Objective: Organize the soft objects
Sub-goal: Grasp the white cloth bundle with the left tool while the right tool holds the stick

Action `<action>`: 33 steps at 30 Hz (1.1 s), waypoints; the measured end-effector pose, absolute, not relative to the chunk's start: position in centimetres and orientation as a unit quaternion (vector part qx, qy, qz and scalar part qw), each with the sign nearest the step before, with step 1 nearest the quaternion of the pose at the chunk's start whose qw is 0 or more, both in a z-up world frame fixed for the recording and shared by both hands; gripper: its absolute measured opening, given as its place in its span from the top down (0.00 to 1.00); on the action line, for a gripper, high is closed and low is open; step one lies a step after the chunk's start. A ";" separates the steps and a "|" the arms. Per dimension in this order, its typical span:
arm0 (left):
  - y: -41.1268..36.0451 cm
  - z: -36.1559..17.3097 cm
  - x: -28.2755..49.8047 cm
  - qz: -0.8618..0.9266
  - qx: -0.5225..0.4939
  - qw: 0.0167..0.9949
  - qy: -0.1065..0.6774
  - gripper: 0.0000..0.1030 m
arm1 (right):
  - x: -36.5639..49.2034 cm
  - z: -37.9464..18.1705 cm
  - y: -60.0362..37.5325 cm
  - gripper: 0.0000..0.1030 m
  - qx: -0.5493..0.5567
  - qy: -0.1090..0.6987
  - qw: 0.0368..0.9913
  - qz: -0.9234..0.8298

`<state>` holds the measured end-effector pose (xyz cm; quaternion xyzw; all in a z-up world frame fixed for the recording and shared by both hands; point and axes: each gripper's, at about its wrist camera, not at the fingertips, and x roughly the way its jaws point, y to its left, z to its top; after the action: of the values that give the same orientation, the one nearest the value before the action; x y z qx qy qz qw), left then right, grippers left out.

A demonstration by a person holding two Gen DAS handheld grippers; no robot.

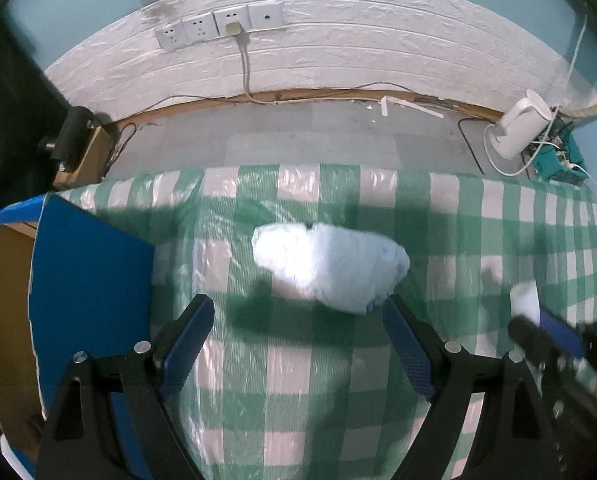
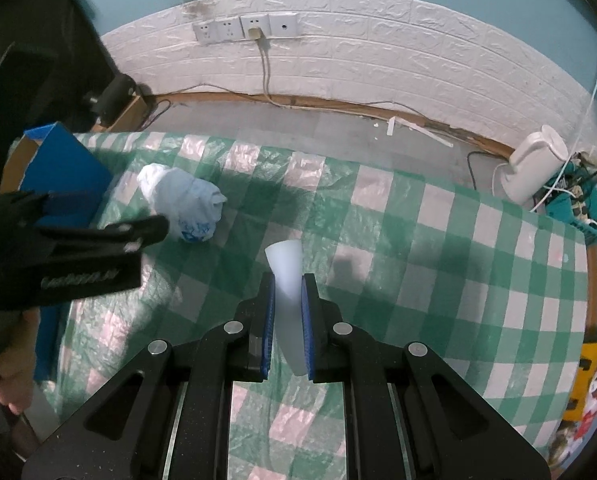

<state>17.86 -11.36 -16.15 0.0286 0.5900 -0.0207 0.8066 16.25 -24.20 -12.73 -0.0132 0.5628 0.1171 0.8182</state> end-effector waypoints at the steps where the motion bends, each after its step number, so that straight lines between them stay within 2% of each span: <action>1: -11.4 -16.1 18.1 -0.018 0.023 0.807 0.590 0.15 | 16.1 -12.8 -24.2 0.90 -0.012 0.563 0.818 0.117; 4: -11.8 -16.4 18.5 -0.014 0.018 0.808 0.589 0.10 | 16.0 -12.9 -24.4 0.90 -0.007 0.566 0.816 0.115; 18: -12.7 -19.2 21.1 -0.017 0.007 0.790 0.613 0.09 | 15.6 -13.3 -25.2 0.90 0.004 0.569 0.815 0.113; 24: -12.7 -19.6 20.3 -0.020 0.011 0.786 0.617 0.24 | 15.7 -13.5 -25.4 0.90 0.006 0.570 0.814 0.110; 27: -12.8 -19.5 19.7 -0.026 0.022 0.785 0.618 0.26 | 15.7 -13.5 -25.3 0.90 0.007 0.570 0.814 0.109; 29: -12.4 -19.4 19.5 -0.028 0.015 0.782 0.623 0.25 | 15.7 -13.4 -25.3 0.90 0.007 0.570 0.814 0.110; 33: -11.6 -19.1 19.0 -0.032 0.002 0.780 0.625 0.16 | 15.6 -13.3 -25.1 0.90 0.006 0.570 0.814 0.112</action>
<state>18.96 -11.64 -19.07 0.0016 0.6253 -0.0322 0.7797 15.63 -25.08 -13.33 0.0063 0.5698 0.1119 0.8141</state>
